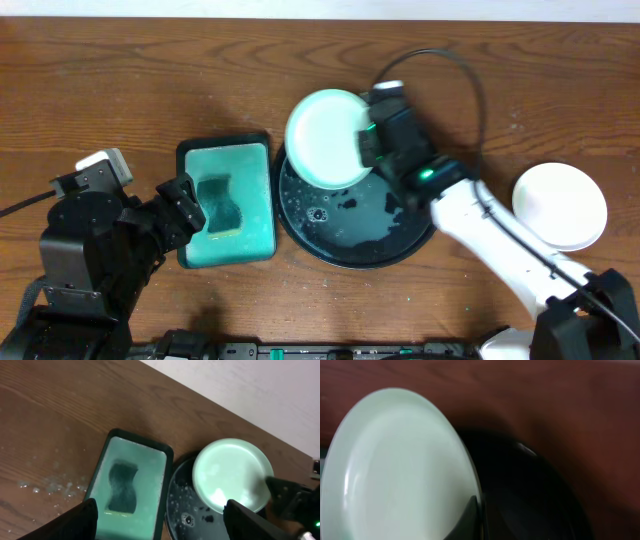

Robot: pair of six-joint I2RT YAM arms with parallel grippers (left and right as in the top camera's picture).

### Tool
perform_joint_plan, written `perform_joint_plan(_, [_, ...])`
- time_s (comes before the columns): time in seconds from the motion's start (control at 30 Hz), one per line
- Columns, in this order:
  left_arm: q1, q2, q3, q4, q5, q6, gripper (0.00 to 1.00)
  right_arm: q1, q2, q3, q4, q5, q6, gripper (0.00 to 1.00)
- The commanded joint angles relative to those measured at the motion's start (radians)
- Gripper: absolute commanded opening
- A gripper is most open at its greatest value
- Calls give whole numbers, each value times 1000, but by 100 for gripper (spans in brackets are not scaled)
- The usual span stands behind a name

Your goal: Clean dirty plates on tray and stack at the side

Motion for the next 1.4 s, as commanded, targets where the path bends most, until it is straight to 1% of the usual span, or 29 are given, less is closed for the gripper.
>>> perform_joint_plan(0.0, [2,0,12,-1,1,2,81,-196,-21,11,-80,-345,93,1])
perform_joint_plan(0.03, [2,0,12,-1,1,2,80,-233,-21,11,-100,-370,93,1])
perform_joint_plan(0.1, [2,0,12,-1,1,2,80,-372,-21,11,-184,-437,93,1])
perform_joint_plan(0.13, [2,0,12,-1,1,2,80,-419,-21,11,-212,-449,93,1])
perform_joint_plan(0.17, [2,0,12,-1,1,2,80,-506,-21,11,-267,-456,93,1])
perform_joint_plan(0.23, [2,0,12,-1,1,2,80,-629,-21,11,-340,-456,93,1])
perform_joint_plan(0.27, [2,0,12,-1,1,2,80,-713,-21,11,-385,-456,93,1])
perform_joint_plan(0.3, [2,0,12,-1,1,2,80,-826,-21,11,-434,-455,91,1])
perform_joint_plan(0.33, [2,0,12,-1,1,2,80,-885,-21,11,-452,-451,84,1])
perform_joint_plan(0.4, [2,0,12,-1,1,2,80,-1085,-21,10,-490,-403,78,1])
perform_joint_plan(0.5, [2,0,12,-1,1,2,81,-1220,-20,6,-496,-396,105,1])
perform_joint_plan(0.63, [2,0,12,-1,1,2,80,-1310,-19,2,-503,-344,126,1])
perform_joint_plan(0.7, [2,0,12,-1,1,2,80,-1327,-19,0,-517,-292,146,1])
perform_joint_plan(0.73, [2,0,12,-1,1,2,80,-1327,-19,-5,-520,-236,149,9])
perform_joint_plan(0.77, [2,0,12,-1,1,2,80,-1323,-19,-6,-521,-216,149,25])
perform_joint_plan(0.8, [2,0,12,-1,1,2,80,-1320,-19,-6,-523,-216,150,33])
perform_joint_plan(0.87, [2,0,12,-1,1,2,80,-1309,-20,-6,-523,-271,155,41])
perform_joint_plan(0.93, [2,0,12,-1,1,2,80,-1288,-23,-6,-522,-389,135,43])
perform_joint_plan(1.0, [2,0,12,-1,1,2,80,-1250,-32,-6,-519,-536,82,43])
perform_joint_plan(1.03, [2,0,12,-1,1,2,80,-1215,-43,-6,-519,-633,30,43])
perform_joint_plan(1.13, [2,0,12,-1,1,2,80,-1119,-80,-6,-528,-772,-72,43])
perform_joint_plan(1.23, [2,0,12,-1,1,2,80,-986,-130,-6,-524,-834,-151,43])
perform_joint_plan(1.37, [2,0,12,-1,1,2,80,-753,-197,-6,-473,-842,-223,44])
